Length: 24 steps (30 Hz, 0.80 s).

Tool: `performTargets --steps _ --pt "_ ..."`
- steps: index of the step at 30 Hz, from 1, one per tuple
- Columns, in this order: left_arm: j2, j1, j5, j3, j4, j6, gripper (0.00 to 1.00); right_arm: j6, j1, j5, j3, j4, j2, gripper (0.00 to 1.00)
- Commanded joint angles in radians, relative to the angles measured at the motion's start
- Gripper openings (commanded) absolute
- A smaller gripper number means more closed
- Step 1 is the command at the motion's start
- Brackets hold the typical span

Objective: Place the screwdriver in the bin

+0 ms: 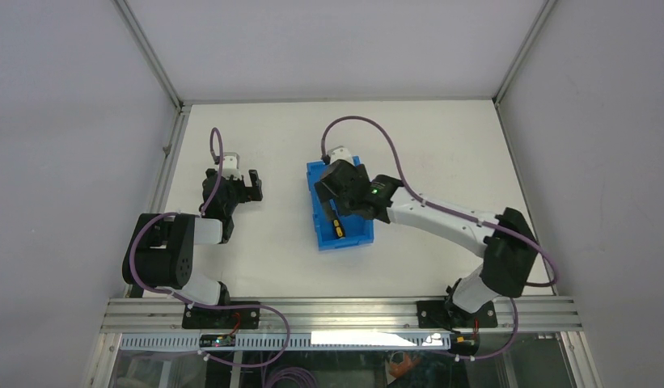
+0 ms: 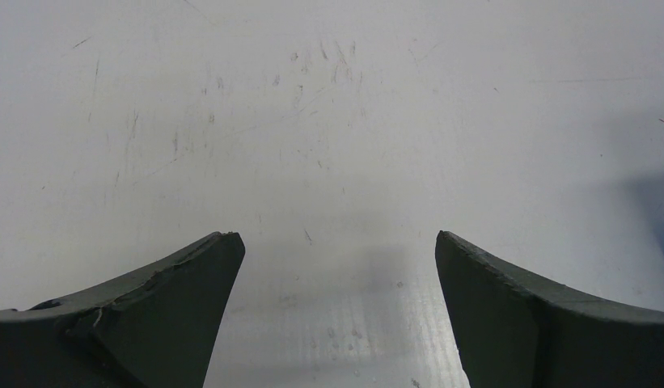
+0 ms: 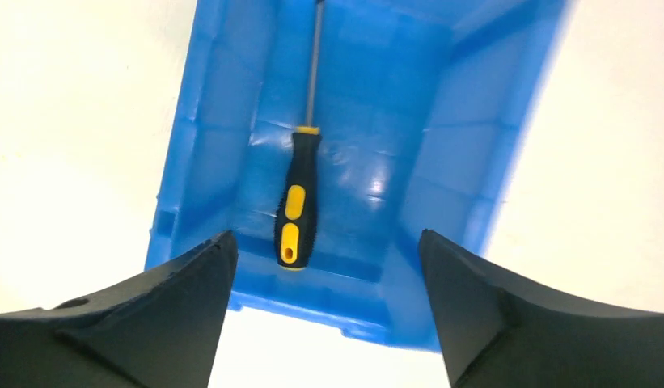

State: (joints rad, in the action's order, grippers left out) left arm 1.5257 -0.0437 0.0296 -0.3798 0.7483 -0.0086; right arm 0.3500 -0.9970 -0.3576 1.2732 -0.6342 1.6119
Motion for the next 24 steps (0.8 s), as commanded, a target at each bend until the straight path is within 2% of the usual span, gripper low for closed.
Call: performTargets --steps 1,3,7,11,17,19,24 --pt "-0.019 0.008 0.015 -0.007 0.048 -0.003 0.99 0.004 0.024 -0.215 -0.001 -0.052 -0.163 0.91" --pt "-0.019 0.008 0.016 -0.007 0.048 -0.002 0.99 0.015 0.076 -0.265 -0.04 -0.073 -0.218 0.99" --pt "-0.019 0.007 0.016 -0.007 0.048 -0.002 0.99 -0.002 0.282 -0.199 -0.124 -0.081 -0.343 0.99" --pt "-0.019 0.007 0.015 -0.007 0.048 -0.002 0.99 -0.069 0.512 -0.138 -0.234 -0.008 -0.446 0.99" --pt "-0.019 0.008 0.017 -0.007 0.048 -0.002 0.99 -0.081 0.811 -0.015 -0.327 0.02 -0.523 0.99" --pt "-0.02 0.007 0.015 -0.007 0.048 -0.002 0.99 -0.07 0.875 0.001 -0.34 0.019 -0.53 0.99" --pt "-0.019 0.008 0.016 -0.007 0.048 -0.002 0.99 -0.059 0.885 -0.016 -0.338 0.007 -0.548 0.99"
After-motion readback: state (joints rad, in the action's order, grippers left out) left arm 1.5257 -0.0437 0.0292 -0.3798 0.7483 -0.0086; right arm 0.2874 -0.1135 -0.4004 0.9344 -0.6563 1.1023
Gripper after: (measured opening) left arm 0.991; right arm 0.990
